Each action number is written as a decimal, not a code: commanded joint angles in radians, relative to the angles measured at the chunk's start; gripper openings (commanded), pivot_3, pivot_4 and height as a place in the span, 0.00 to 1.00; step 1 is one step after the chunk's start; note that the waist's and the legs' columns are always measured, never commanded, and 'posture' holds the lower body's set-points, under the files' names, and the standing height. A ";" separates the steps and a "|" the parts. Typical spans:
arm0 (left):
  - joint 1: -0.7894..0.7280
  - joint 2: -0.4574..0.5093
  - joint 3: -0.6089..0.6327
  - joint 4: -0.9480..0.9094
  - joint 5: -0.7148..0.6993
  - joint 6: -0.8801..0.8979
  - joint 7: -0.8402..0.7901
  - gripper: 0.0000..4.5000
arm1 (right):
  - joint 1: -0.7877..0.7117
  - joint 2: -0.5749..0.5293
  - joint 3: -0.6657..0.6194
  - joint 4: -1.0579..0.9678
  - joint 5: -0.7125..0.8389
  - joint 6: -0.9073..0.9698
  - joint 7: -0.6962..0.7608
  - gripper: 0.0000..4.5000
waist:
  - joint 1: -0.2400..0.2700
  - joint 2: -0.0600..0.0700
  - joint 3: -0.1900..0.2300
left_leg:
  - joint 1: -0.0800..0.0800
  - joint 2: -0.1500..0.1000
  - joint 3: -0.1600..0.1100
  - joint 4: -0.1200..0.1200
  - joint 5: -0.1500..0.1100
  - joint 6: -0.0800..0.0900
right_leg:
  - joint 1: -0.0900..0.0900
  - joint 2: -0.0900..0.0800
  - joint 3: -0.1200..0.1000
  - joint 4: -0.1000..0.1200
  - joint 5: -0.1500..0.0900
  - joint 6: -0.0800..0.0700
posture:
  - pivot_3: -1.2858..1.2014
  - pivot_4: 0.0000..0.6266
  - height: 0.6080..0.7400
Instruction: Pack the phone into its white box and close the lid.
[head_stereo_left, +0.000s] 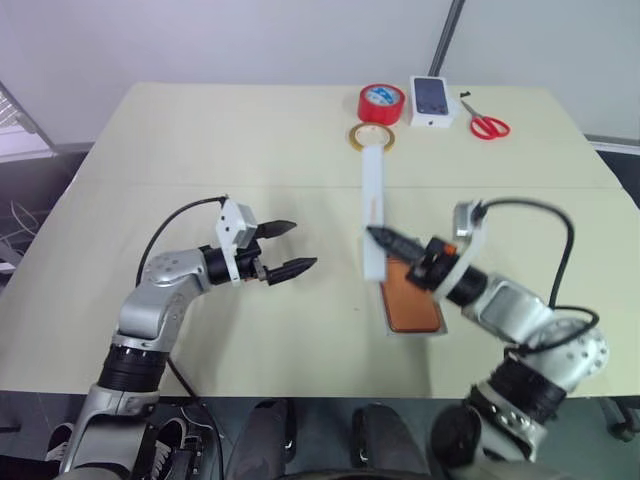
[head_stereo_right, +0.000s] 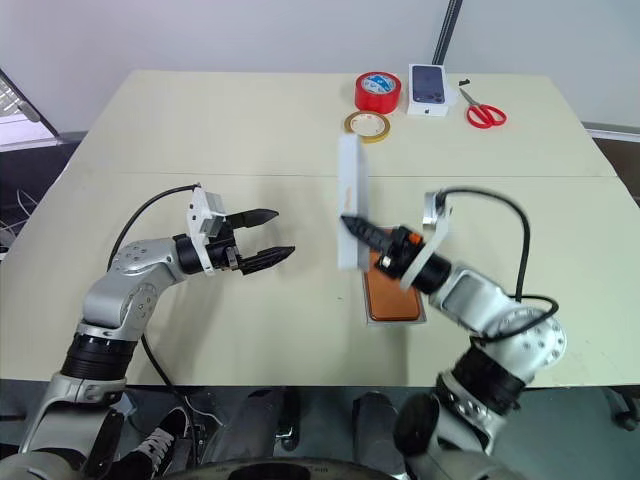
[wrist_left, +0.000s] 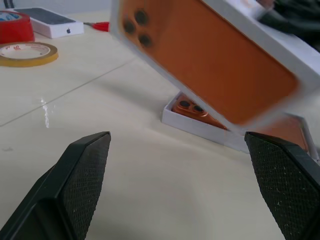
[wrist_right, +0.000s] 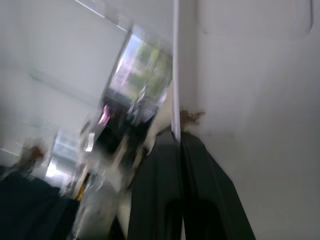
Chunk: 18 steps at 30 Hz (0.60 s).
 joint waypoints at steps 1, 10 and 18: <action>-0.015 0.001 0.029 -0.032 -0.028 0.001 0.000 1.00 | 0.089 -0.149 0.193 -0.066 0.304 -0.240 -0.075 0.00 | -0.005 0.000 0.000 | 0.000 0.000 0.000 0.000 0.000 0.000 | 0.000 0.000 0.000 0.000 0.000 0.000 | 0.52 0.24 0.91; 0.036 -0.010 -0.005 -0.094 -0.071 0.029 -0.036 0.17 | 0.204 -0.326 0.402 -0.063 0.305 -0.426 -0.011 0.00 | 0.002 0.000 0.000 | 0.000 0.003 0.000 0.001 0.000 0.001 | 0.001 0.004 0.000 -0.001 0.000 0.000 | 0.52 0.24 0.91; 0.080 -0.057 -0.104 -0.099 -0.012 0.000 -0.028 0.02 | 0.189 -0.417 0.444 0.003 0.305 -0.459 -0.054 0.00 | 0.004 -0.001 0.000 | 0.000 0.003 0.000 0.002 0.000 0.001 | 0.001 0.003 0.000 -0.001 0.000 0.000 | 0.52 0.24 0.91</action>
